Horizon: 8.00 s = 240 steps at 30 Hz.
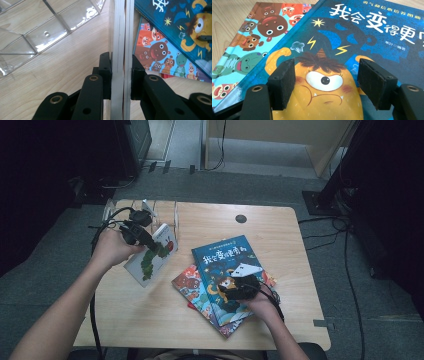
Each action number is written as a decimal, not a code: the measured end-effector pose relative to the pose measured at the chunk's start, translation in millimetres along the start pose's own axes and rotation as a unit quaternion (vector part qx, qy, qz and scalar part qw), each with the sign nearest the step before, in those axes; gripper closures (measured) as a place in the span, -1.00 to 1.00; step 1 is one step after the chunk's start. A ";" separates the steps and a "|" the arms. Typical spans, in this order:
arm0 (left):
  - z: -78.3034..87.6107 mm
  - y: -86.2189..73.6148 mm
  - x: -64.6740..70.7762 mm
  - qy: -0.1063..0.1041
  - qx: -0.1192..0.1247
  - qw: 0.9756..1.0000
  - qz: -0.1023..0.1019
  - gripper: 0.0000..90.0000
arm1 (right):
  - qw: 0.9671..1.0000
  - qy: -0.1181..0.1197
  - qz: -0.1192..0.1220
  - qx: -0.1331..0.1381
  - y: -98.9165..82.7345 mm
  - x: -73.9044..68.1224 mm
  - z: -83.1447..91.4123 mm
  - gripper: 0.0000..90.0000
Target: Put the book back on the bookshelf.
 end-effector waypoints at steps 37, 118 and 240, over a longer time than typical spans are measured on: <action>18.2 29.2 -12.6 0.010 -0.014 0.999 0.032 0.73 | 1.000 0.000 0.001 0.000 0.0 -0.1 -0.1 -0.31; -21.2 119.4 -58.9 0.041 -0.013 0.996 0.072 0.72 | 1.000 -0.001 0.003 0.001 0.0 -0.3 -0.3 -0.32; 15.8 48.6 -11.6 -0.005 0.147 0.989 0.029 0.13 | 0.999 0.013 -0.036 0.010 9.6 23.5 8.0 -0.10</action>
Point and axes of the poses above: each handheld gripper's, and its own axes: z roughly backward along the jaws, y roughly out of its top, x roughly to its right, the point moved 6 cm from there along -z, roughly forward along the jaws, and after that the axes turned 7 degrees about -x, right-handed, at the moved point
